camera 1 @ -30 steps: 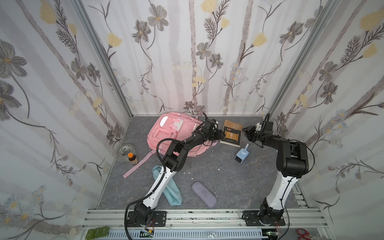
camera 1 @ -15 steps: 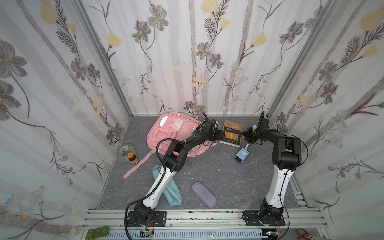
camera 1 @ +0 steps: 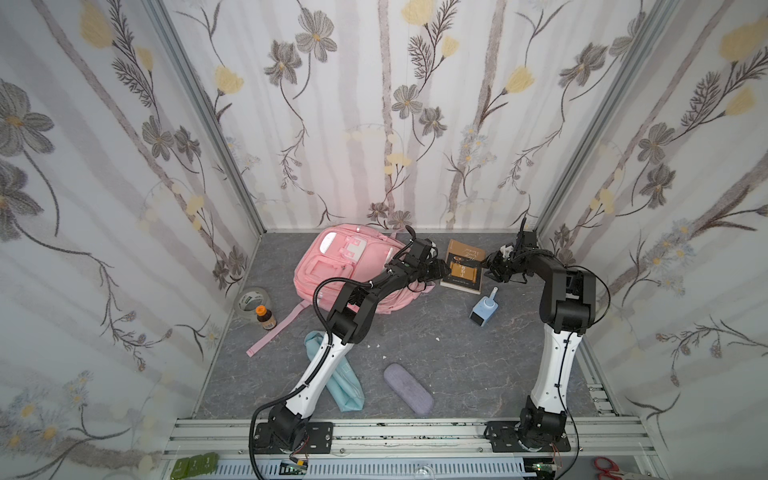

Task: Pack the student bag
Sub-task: 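Lift the brown paperback upright off the table with both grippers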

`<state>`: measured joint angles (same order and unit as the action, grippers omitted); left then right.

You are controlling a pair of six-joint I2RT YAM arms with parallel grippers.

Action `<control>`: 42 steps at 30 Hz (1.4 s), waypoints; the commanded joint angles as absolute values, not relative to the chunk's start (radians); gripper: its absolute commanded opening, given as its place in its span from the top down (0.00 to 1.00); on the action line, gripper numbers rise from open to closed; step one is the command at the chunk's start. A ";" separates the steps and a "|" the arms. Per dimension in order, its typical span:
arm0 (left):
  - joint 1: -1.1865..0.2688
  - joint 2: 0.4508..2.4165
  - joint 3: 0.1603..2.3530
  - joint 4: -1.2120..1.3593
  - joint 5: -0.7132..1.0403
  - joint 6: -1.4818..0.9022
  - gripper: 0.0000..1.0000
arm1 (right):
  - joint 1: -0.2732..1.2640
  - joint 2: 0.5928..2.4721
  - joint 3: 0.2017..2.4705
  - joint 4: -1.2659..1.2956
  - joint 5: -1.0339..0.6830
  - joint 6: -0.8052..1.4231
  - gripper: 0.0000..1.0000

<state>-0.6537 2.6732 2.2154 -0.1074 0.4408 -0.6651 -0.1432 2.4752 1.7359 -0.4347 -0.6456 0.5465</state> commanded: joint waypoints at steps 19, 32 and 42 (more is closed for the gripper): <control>-0.656 2.729 2.215 -0.234 0.447 -0.735 0.45 | -0.139 2.507 1.752 -0.453 -1.066 0.410 0.59; -0.637 2.754 2.247 -0.209 0.493 -0.838 0.75 | -0.145 2.471 1.672 -0.371 -1.069 0.450 0.59; -0.639 2.724 2.249 -0.212 0.467 -0.847 0.70 | -0.209 2.307 1.685 -0.259 -0.684 0.532 0.55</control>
